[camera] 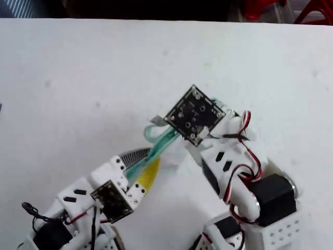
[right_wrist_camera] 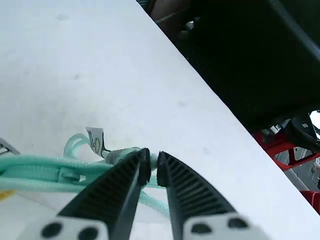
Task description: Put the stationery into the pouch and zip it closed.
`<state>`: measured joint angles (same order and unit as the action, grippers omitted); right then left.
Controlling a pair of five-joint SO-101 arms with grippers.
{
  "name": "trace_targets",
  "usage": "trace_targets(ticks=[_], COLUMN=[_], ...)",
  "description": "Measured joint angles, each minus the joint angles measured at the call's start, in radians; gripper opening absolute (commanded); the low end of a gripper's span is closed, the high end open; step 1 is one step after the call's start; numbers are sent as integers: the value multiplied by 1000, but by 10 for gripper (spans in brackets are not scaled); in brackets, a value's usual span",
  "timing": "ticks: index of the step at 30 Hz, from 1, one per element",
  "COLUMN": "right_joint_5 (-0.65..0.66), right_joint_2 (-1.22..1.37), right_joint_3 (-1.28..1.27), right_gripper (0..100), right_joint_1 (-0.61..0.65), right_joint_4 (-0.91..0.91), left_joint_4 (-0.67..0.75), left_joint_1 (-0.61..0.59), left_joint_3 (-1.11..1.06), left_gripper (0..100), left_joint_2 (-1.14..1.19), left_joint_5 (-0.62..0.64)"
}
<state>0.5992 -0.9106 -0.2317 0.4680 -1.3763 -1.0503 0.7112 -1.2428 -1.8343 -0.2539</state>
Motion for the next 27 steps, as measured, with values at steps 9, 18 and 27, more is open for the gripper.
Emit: trace_targets(ticks=[9,18,27], right_joint_5=[-2,-32,-35], right_joint_2=[-3,-3,-3], right_joint_3=[-38,-40,-41], right_gripper=[18,18,18], right_joint_1=[126,132,132], right_joint_4=[12,9,9], left_joint_4=[-11,-12,23], left_joint_1=[0,-25,-40], left_joint_3=[-9,-2,-15], left_gripper=[244,247,248], left_joint_2=[3,5,5], left_joint_5=[98,118,121])
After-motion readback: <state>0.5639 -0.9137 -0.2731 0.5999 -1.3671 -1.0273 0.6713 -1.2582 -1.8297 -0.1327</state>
